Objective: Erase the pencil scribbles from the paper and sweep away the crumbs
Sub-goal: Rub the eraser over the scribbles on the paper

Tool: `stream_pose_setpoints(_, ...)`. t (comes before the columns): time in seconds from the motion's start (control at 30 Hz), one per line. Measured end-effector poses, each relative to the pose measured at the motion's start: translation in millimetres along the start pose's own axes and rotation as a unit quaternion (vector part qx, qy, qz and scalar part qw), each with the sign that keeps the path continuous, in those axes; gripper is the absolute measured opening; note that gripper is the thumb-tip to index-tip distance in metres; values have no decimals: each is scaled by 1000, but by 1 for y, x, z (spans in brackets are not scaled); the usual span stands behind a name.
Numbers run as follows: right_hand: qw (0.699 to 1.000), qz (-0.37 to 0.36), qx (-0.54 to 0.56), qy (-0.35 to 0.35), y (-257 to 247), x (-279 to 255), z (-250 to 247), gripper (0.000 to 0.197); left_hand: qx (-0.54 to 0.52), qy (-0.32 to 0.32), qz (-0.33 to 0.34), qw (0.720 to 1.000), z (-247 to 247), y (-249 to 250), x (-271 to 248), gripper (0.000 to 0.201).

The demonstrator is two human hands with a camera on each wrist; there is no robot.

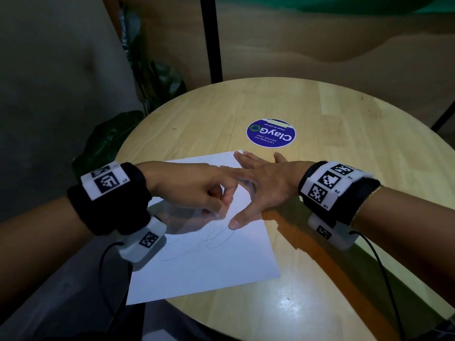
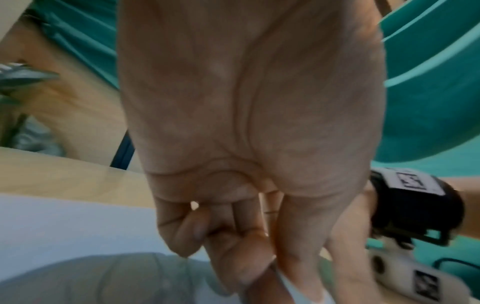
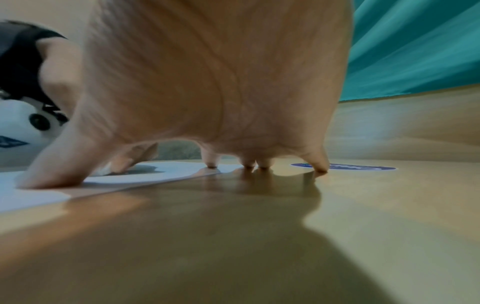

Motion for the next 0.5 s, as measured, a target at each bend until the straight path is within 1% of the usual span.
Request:
stream_pose_setpoints(0.03, 1000, 0, 0, 0, 0, 0, 0, 132, 6, 6, -7, 1000, -3, -3, 2, 8)
stream_pose_setpoints(0.07, 1000, 2, 3, -1, 0, 1, 0, 132, 29, 36, -14, 999, -10, -8, 4, 7)
stream_pose_setpoints(0.13, 1000, 5, 4, 0, 1, 1, -1, 133, 66, 117, -28, 991, -26, -17, 6, 6)
stream_pose_setpoints(0.17, 1000, 5, 3, 0, 1, 1, -1, 133, 58, 129, -33, 989, -26, -19, 6, 5)
stream_pose_setpoints(0.2, 1000, 5, 5, 0, 2, 1, -1, 133, 45, 119, -29, 991, -22, -18, 6, 4)
stream_pose_setpoints(0.23, 1000, 5, 7, 0, 2, 1, -1, 133, 30, 93, -21, 995, -15, -14, 5, 4)
stream_pose_setpoints(0.3, 1000, 6, 6, 1, 2, 0, -1, 133, -13, 31, -27, 999, -4, -8, 2, 3)
stream_pose_setpoints(0.33, 1000, 7, 5, 2, 2, 0, -2, 133, -18, 31, -30, 999, -4, -9, 2, 3)
stream_pose_setpoints(0.43, 1000, 5, 3, 6, -1, -2, -4, 131, 20, 131, -40, 990, -24, -20, 5, 7)
stream_pose_setpoints(0.47, 1000, 5, 2, 6, -2, -2, -4, 131, 17, 135, -40, 990, -24, -19, 5, 7)
stream_pose_setpoints(0.5, 1000, 6, 5, 6, -2, -3, -4, 131, 7, 115, -32, 993, -19, -15, 5, 6)
Point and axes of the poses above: each hand's wrist, its own x-axis towards the middle knuckle, its own z-axis out of the palm, y = z × x, the point moved 7 cm from there along x, towards the middle knuckle, and after that the axes turned 8 degrees about y, right-handed, at the moved point
